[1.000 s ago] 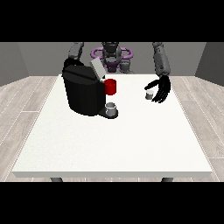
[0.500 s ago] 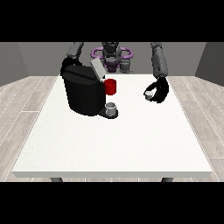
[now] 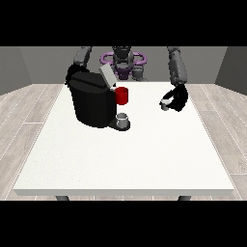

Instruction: Insert the coffee pod into the coffee machine and close the lid

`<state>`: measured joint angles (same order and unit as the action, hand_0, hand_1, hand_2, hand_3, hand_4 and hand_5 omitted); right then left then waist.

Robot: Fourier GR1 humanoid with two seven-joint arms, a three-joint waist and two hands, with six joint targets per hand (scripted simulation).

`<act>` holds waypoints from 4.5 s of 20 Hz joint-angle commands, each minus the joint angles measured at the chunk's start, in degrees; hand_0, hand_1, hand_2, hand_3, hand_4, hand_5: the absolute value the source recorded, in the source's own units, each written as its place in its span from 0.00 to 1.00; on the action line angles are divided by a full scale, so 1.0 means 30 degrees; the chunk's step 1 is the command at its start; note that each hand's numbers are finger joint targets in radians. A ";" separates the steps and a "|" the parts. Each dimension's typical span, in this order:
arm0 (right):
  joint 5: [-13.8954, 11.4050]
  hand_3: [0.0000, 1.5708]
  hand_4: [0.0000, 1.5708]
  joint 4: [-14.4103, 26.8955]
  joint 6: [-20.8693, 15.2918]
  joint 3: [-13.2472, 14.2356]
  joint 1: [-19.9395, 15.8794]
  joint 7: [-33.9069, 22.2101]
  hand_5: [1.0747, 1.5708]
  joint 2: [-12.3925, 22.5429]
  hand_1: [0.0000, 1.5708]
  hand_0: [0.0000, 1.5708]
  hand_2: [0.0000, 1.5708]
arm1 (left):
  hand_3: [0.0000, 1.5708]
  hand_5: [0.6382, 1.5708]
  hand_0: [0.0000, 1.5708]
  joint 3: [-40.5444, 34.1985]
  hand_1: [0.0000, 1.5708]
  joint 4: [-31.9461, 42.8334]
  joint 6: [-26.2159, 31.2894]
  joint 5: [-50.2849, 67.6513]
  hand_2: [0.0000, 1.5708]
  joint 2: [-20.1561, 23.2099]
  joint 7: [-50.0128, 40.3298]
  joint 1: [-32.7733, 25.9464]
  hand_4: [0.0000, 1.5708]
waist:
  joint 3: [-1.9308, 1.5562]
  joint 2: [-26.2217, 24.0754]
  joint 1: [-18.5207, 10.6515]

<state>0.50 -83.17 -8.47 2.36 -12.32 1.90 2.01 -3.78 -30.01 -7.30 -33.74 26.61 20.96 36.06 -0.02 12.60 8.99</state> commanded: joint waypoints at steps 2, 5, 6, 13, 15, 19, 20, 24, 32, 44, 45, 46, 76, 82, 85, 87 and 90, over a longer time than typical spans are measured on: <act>-0.0041 0.00 0.27 0.1581 -0.0649 0.0310 0.0052 0.0236 1.00 -0.0487 0.00 0.00 0.00 | 0.90 1.00 0.93 0.0684 0.93 -0.0918 0.1709 -0.0207 0.93 -0.0430 0.0457 0.0610 0.39 | 0.0002 -0.1455 -0.0895; 0.0145 0.00 0.28 0.2569 -0.0804 0.0429 -0.0044 0.0512 1.00 -0.0646 0.00 0.00 0.00 | 0.87 1.00 0.89 0.1035 0.89 -0.1685 0.1971 -0.0397 0.91 -0.1108 -0.0161 0.1497 0.38 | 0.0002 -0.1788 -0.0841; 0.0513 0.00 0.28 0.3045 -0.0093 0.1018 -0.0396 0.1003 1.00 -0.0031 0.00 0.00 0.00 | 0.86 1.00 0.88 0.0459 0.88 -0.1748 0.3277 0.0144 0.90 -0.0012 -0.0001 0.2331 0.37 | 0.0001 -0.1306 -0.0860; 0.0266 0.00 0.32 0.3585 -0.0175 0.0354 -0.0321 0.0756 1.00 -0.0586 0.00 0.00 0.00 | 0.82 1.00 0.79 0.0615 0.79 -0.2529 0.5114 0.0140 0.84 -0.0314 -0.1128 0.3994 0.36 | 0.0000 -0.2339 -0.0477; 0.0001 0.00 0.26 0.3415 -0.0242 0.0143 -0.0773 0.0955 1.00 -0.0547 0.00 0.00 0.00 | 0.82 1.00 0.80 0.0512 0.80 -0.2770 0.4876 -0.0084 0.85 0.0189 -0.0553 0.4391 0.35 | 0.0005 -0.1933 -0.0326; 0.0059 0.00 0.32 0.3266 0.0255 -0.0338 -0.0740 0.0871 1.00 -0.0596 0.00 0.00 0.00 | 0.82 1.00 0.80 0.0154 0.80 -0.2597 0.4880 -0.0051 0.85 -0.0505 -0.2535 0.5383 0.34 | 0.0005 -0.2000 0.0574; 0.0256 0.00 0.31 0.3006 -0.0370 -0.1011 -0.0846 0.0514 1.00 -0.0653 0.00 0.00 0.00 | 0.82 1.00 0.80 0.0123 0.80 -0.2442 0.5590 0.0005 0.85 -0.0292 -0.2905 0.5960 0.34 | 0.0005 -0.2143 0.0705; 0.0605 0.00 0.32 0.3146 0.0834 -0.0114 -0.0384 0.1246 1.00 -0.0160 0.00 0.00 0.00 | 0.81 1.00 0.80 -0.0087 0.80 -0.2933 0.4622 -0.0374 0.84 -0.0081 -0.2657 0.6041 0.34 | 0.0005 -0.1519 0.0986; -0.0154 0.00 0.31 0.1313 0.0613 -0.1278 -0.1405 -0.0455 1.00 -0.0116 0.00 0.00 0.00 | 0.76 1.00 0.79 -0.1549 0.79 -0.1818 0.5840 0.0316 0.80 0.0985 -0.4810 0.8891 0.30 | 0.0012 -0.1185 0.2781; 0.0113 0.00 0.29 0.1479 -0.0298 0.0166 -0.3120 -0.0263 1.00 0.0211 0.00 0.00 0.00 | 0.79 1.00 0.81 -0.1074 0.81 -0.2358 0.4642 -0.0466 0.83 -0.0299 -0.4948 1.0421 0.31 | 0.0005 0.0412 0.2655; -0.0514 0.00 0.31 0.0879 -0.0536 -0.0779 -0.2752 -0.0724 1.00 -0.0208 0.00 0.00 0.00 | 0.79 1.00 0.83 -0.0949 0.83 -0.2043 0.4647 -0.0683 0.85 -0.0179 -0.4710 1.0047 0.31 | 0.0009 0.0104 0.2674; -0.0038 0.00 0.33 0.1348 -0.0227 -0.0148 -0.1927 0.0574 1.00 -0.0037 0.00 0.00 0.00 | 0.79 1.00 0.83 -0.0906 0.83 -0.2211 0.4349 -0.0728 0.85 -0.0341 -0.4509 0.9645 0.31 | 0.0004 0.0417 0.2718; 0.0590 0.00 0.26 0.1849 -0.0078 0.0735 -0.2391 0.0455 1.00 0.0461 0.00 0.00 0.00 | 0.75 1.00 0.78 -0.0462 0.78 -0.1720 0.4600 -0.1612 0.81 -0.1706 -0.4715 0.9898 0.31 | 0.0002 0.0656 0.2209; 0.0604 0.00 0.27 0.0990 0.0285 0.0380 -0.1406 0.0344 1.00 0.0559 0.00 0.00 0.00 | 0.67 1.00 0.74 -0.0985 0.74 -0.1235 0.4639 -0.1536 0.76 -0.0779 -0.4178 0.9447 0.29 | 0.0009 0.0684 0.2731; 0.0679 0.00 0.25 0.1481 -0.0286 0.0563 -0.1905 -0.0077 1.00 0.0149 0.00 0.00 0.00 | 0.64 1.00 0.72 -0.0796 0.72 -0.1485 0.5071 -0.1610 0.74 -0.1159 -0.4719 1.0157 0.29 | 0.0003 0.0480 0.2377; 0.0982 0.00 0.21 0.1149 0.0227 0.0504 -0.1662 0.0616 1.00 0.0146 0.00 0.00 0.00 | 0.62 1.00 0.70 -0.0862 0.70 -0.1358 0.5135 -0.1881 0.73 -0.0194 -0.4367 1.0363 0.26 | 0.0002 0.0948 0.2721; 0.1087 0.00 0.28 0.1793 -0.0006 0.1537 -0.3270 0.0569 1.00 0.0976 0.00 0.00 0.00 | 0.60 1.00 0.68 -0.0855 0.68 -0.1713 0.5299 -0.1860 0.71 -0.0040 -0.3888 1.0810 0.24 | 0.0001 0.1729 0.1911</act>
<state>2.51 -79.51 -8.93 4.18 -19.08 2.67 3.05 -6.28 -34.49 8.13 -39.03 25.17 8.10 67.52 -0.07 15.62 16.42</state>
